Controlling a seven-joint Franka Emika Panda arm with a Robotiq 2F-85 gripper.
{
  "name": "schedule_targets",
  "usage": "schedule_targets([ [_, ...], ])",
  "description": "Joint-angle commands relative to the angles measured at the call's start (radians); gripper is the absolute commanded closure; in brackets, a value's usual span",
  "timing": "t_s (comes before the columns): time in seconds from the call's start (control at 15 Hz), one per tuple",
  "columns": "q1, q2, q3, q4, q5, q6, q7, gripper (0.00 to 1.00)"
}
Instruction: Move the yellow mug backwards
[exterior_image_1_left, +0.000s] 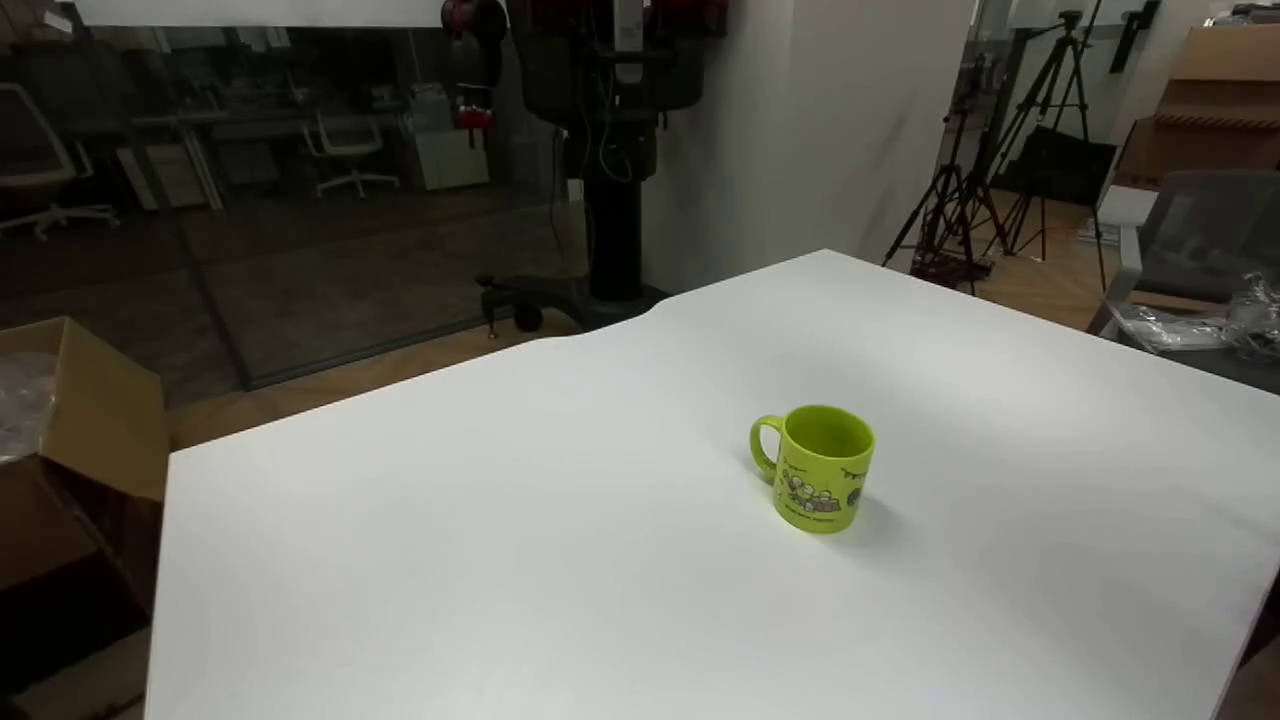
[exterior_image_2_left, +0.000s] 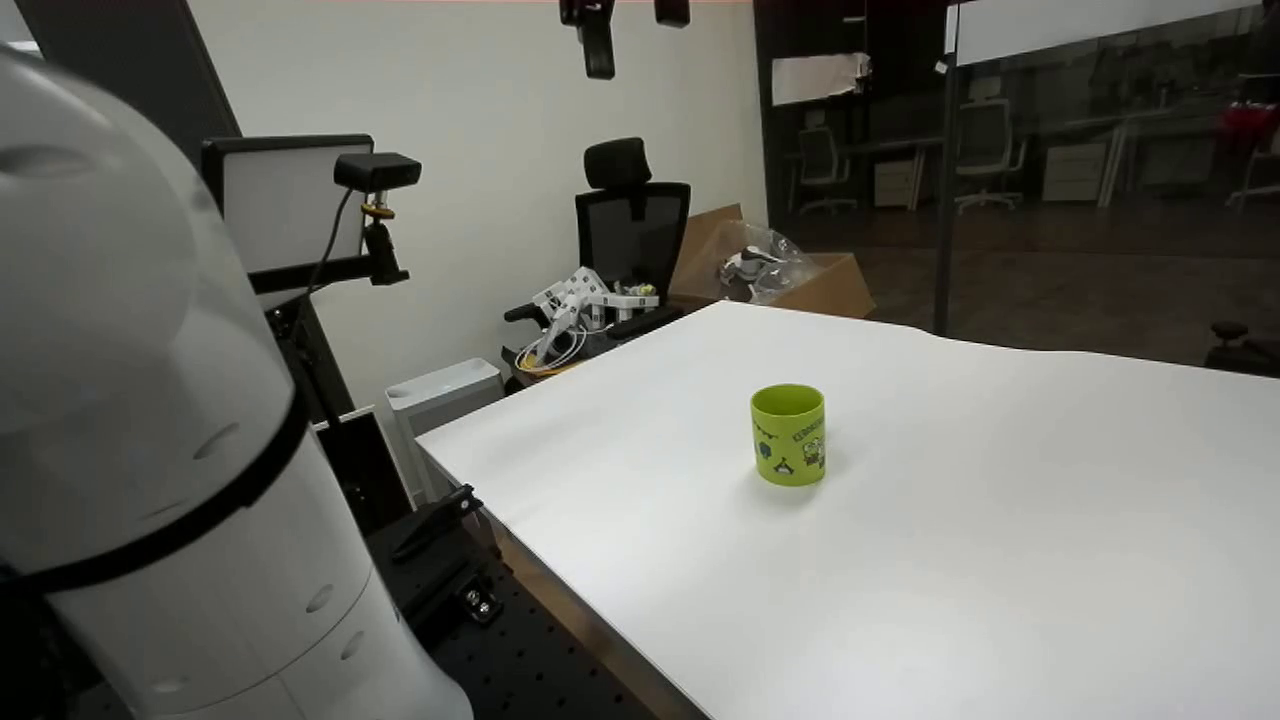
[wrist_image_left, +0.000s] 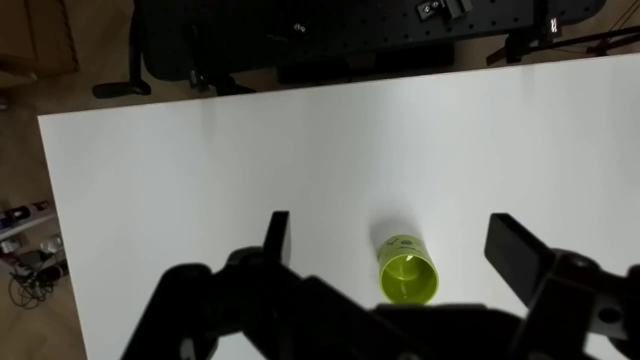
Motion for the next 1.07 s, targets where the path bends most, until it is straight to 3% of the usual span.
schedule_targets([
  [0.0, -0.004, 0.008, -0.011, -0.016, 0.004, 0.139, 0.069, 0.0],
  [0.2, -0.032, 0.092, -0.027, -0.028, 0.021, 0.348, 0.126, 0.0],
  [0.4, -0.053, 0.221, -0.044, -0.023, 0.025, 0.478, 0.154, 0.0],
  [0.73, -0.053, 0.425, -0.049, 0.0, -0.02, 0.618, 0.155, 0.0],
  [1.0, -0.039, 0.444, -0.068, -0.026, -0.022, 0.641, 0.12, 0.0],
])
